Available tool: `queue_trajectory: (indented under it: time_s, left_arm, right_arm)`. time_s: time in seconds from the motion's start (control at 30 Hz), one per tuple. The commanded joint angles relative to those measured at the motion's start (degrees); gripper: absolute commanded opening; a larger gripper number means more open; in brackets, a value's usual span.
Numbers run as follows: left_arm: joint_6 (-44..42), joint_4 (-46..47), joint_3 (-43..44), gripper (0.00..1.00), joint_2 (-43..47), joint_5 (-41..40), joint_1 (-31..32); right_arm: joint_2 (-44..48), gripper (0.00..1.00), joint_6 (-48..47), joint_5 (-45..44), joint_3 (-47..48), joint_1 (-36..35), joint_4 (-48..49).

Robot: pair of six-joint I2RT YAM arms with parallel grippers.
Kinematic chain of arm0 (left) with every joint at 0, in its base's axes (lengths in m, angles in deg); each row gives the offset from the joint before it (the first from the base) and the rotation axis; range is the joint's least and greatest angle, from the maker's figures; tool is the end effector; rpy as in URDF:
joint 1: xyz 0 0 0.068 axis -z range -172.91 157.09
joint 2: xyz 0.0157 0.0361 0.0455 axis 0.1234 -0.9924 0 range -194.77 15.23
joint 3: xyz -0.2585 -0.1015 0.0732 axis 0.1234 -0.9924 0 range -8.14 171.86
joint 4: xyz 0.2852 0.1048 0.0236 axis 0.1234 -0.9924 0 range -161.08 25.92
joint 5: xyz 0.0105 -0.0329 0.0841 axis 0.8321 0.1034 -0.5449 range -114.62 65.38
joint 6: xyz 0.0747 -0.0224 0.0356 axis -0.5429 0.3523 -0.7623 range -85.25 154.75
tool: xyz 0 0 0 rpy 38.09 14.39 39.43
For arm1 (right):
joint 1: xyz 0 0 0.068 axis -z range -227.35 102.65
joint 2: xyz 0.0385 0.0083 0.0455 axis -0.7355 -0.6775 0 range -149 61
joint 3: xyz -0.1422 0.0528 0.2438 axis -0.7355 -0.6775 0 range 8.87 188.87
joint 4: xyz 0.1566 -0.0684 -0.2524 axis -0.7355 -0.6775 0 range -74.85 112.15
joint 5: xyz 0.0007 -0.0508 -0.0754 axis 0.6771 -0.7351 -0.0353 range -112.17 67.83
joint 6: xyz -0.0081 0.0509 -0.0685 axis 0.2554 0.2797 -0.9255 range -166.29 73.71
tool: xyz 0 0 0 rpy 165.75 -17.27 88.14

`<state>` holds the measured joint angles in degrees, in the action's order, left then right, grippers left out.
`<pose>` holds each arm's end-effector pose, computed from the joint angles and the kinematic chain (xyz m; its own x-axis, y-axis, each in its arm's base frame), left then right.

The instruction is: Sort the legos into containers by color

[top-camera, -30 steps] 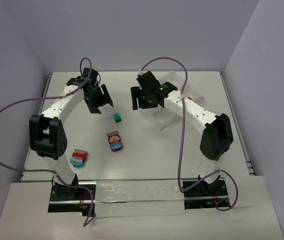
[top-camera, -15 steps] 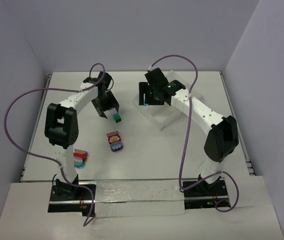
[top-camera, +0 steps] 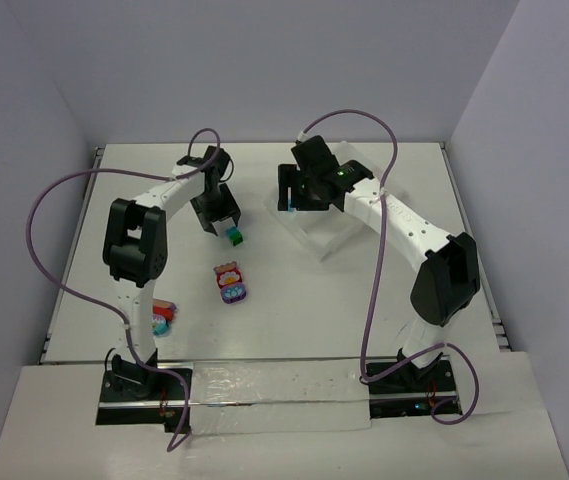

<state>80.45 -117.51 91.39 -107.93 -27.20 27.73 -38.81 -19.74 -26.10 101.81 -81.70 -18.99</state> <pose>0.4658 -0.1719 0.1396 -0.8823 -0.4316 -0.1877 -0.4133 0.9013 -0.1295 0.3854 0.2572 0.3019 -0.7836 0.0046 -0.6213 -0.1954 0.9474 0.2534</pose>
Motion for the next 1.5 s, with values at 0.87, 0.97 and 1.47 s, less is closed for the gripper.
queue_trajectory:
  time_s: [0.87, 0.97, 1.47]
  left_arm:
    - [5.2, -0.6, 1.5, 0.75, -0.2, 3.0, 1.9]
    - [6.5, -0.3, 1.1, 0.71, -0.1, 2.9, 1.8]
    - [6.5, 0.5, 0.6, 0.53, -1.2, 2.9, 1.7]
  right_arm:
    - [2.5, 0.75, 0.7, 0.6, -0.9, -0.3, -0.1]
    - [2.4, 0.75, 0.5, 0.3, -1.1, -0.3, -0.3]
    - [0.9, 0.75, -0.3, 0.9, 0.3, -0.4, -1.0]
